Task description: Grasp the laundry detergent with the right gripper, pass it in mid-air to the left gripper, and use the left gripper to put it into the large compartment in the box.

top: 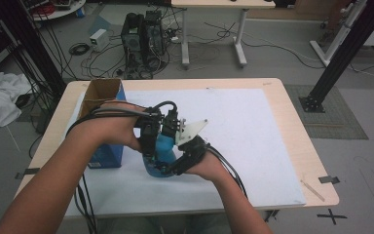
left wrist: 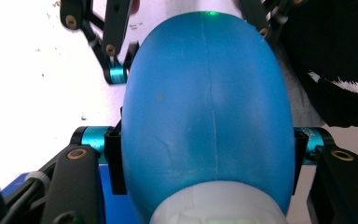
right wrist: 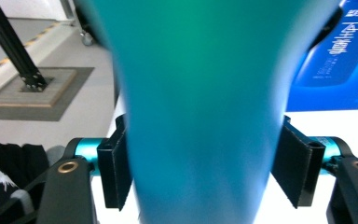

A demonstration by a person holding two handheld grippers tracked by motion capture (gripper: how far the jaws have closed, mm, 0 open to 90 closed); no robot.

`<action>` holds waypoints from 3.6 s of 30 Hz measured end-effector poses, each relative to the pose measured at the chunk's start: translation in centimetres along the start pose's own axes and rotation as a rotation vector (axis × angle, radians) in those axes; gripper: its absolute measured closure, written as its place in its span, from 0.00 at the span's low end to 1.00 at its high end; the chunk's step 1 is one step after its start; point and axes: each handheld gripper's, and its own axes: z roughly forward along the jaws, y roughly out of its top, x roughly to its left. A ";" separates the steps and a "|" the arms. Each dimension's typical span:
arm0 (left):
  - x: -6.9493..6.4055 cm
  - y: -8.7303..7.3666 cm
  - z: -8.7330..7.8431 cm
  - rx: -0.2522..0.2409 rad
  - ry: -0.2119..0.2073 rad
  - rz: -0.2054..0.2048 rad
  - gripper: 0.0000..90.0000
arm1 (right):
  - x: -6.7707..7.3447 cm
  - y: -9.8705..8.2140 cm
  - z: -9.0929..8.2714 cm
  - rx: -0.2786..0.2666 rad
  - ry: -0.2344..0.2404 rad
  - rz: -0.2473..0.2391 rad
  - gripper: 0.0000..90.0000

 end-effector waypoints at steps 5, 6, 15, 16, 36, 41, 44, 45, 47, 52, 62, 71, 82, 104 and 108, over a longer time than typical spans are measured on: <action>0.4 -0.5 -0.2 0.006 -0.001 -0.040 0.43 | 0.6 -0.1 -1.2 0.021 -0.015 0.008 0.26; 0.5 -0.6 -0.2 0.002 -0.002 -0.051 0.43 | 0.6 -0.1 -1.4 0.016 -0.033 -0.006 0.26; 1.1 -1.3 -1.8 -0.026 -0.007 -0.115 0.43 | 0.7 0.1 -4.4 0.057 -0.106 -0.012 0.24; 1.1 -1.4 -1.9 -0.027 -0.009 -0.131 0.43 | 0.4 0.1 -4.7 0.055 -0.131 -0.051 0.24; 2.6 -4.8 -7.4 -0.031 -0.036 -0.426 0.43 | -0.7 1.7 -8.8 0.415 -0.157 0.023 0.14; 3.2 -6.9 -9.3 -0.059 -0.069 -0.544 0.43 | -1.5 2.3 -9.2 0.497 -0.130 0.006 0.14; 3.7 -8.5 -10.4 -0.098 -0.081 -0.637 0.43 | -1.7 2.6 -9.5 0.524 -0.131 -0.004 0.14; 3.9 -9.0 -10.7 -0.104 -0.085 -0.668 0.43 | -1.8 2.7 -9.5 0.535 -0.122 -0.016 0.14; 4.2 -10.0 -11.4 -0.114 -0.082 -0.728 0.43 | -1.9 2.7 -9.4 0.567 -0.111 -0.034 0.14; 4.3 -11.9 -12.7 -0.126 -0.067 -0.824 0.43 | -2.3 2.8 -9.2 0.670 -0.069 -0.027 0.14; 4.4 -15.5 -13.6 -0.133 -0.070 -0.999 0.43 | -2.7 4.3 -9.6 0.770 -0.046 -0.034 0.14; 5.1 -17.8 -13.7 -0.113 -0.054 -1.072 0.43 | -3.0 4.4 -9.5 0.800 -0.027 -0.062 0.14; 6.5 -19.1 -12.8 -0.085 -0.053 -1.078 0.43 | -3.1 4.2 -9.6 0.797 -0.047 -0.032 0.14; 9.1 -20.0 -7.1 -0.013 -0.057 -1.047 0.43 | -3.5 2.9 -9.3 0.822 -0.033 -0.026 0.14; 9.3 -19.8 -5.7 -0.013 -0.062 -1.054 0.43 | -3.4 2.7 -9.2 0.824 -0.033 -0.014 0.14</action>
